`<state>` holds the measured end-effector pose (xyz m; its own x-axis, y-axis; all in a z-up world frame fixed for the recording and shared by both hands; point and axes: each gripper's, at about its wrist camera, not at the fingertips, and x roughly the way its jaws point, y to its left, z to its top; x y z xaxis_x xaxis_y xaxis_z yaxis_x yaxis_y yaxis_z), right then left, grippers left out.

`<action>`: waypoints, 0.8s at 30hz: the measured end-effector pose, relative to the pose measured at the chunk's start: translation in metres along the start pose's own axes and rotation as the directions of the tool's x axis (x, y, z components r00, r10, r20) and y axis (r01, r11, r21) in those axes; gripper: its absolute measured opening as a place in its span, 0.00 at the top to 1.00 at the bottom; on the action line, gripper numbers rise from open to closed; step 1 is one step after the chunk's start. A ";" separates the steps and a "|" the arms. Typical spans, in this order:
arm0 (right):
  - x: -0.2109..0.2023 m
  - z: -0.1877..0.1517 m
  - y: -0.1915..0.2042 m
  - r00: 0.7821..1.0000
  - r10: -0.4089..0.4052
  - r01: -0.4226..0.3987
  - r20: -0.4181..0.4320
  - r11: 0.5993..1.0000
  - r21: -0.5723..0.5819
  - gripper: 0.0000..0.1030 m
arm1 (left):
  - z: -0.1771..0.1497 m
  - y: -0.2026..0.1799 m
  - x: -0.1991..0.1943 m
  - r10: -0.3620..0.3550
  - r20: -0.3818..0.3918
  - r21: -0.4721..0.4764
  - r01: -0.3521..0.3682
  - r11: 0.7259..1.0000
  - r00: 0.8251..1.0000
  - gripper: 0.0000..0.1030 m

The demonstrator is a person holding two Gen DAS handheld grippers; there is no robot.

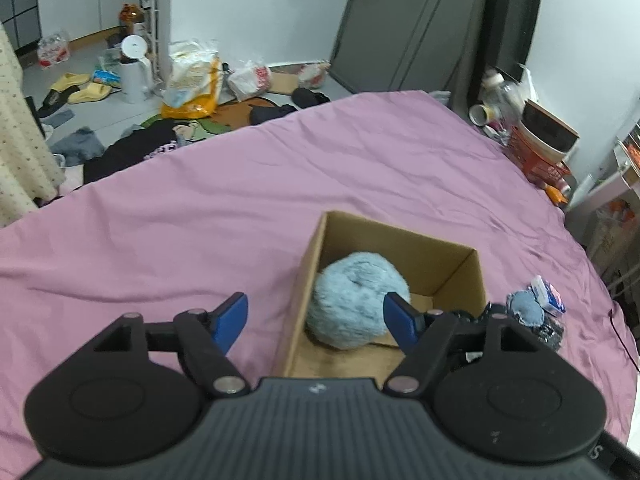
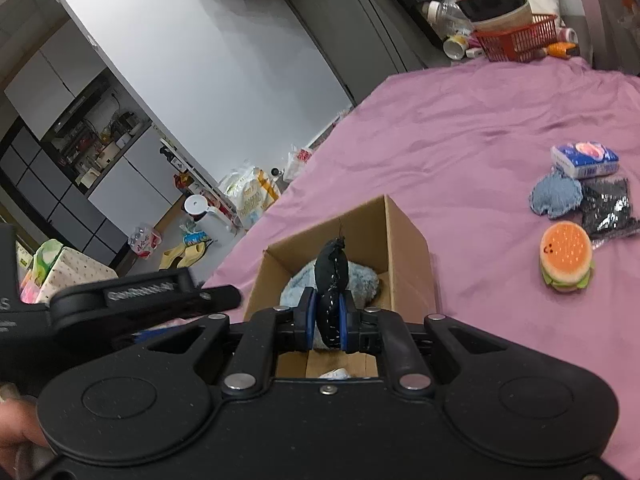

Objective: Organize soft objects
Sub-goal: 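Open the left tool over the box while the right tool drops the black pouch in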

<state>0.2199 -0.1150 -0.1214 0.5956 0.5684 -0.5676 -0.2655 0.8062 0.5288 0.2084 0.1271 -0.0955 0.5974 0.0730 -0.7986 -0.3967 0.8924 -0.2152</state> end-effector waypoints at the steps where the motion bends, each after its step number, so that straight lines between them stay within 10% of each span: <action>1: 0.001 -0.001 0.000 1.000 0.003 -0.003 -0.005 1.000 0.004 0.88 | 0.001 0.002 -0.003 0.006 0.000 -0.003 -0.006 1.000 1.000 0.29; 6: -0.001 -0.005 0.004 1.000 0.010 -0.010 -0.009 1.000 -0.012 0.82 | 0.004 0.002 -0.018 0.045 -0.001 0.009 -0.045 0.999 0.999 0.24; 17: -0.052 0.002 0.007 0.996 -0.048 0.056 0.078 0.994 -0.095 0.08 | 0.002 -0.012 -0.054 0.028 0.039 0.011 -0.028 1.000 0.999 0.07; 24: -0.082 0.010 -0.009 0.993 -0.062 0.069 0.104 0.995 -0.066 0.03 | -0.004 -0.036 -0.074 -0.010 0.091 0.026 0.008 1.000 0.996 0.00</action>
<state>0.1814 -0.1705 -0.0733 0.6867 0.4969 -0.5306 -0.2728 0.8527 0.4455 0.1756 0.0882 -0.0308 0.6621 0.1042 -0.7421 -0.3740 0.9041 -0.2068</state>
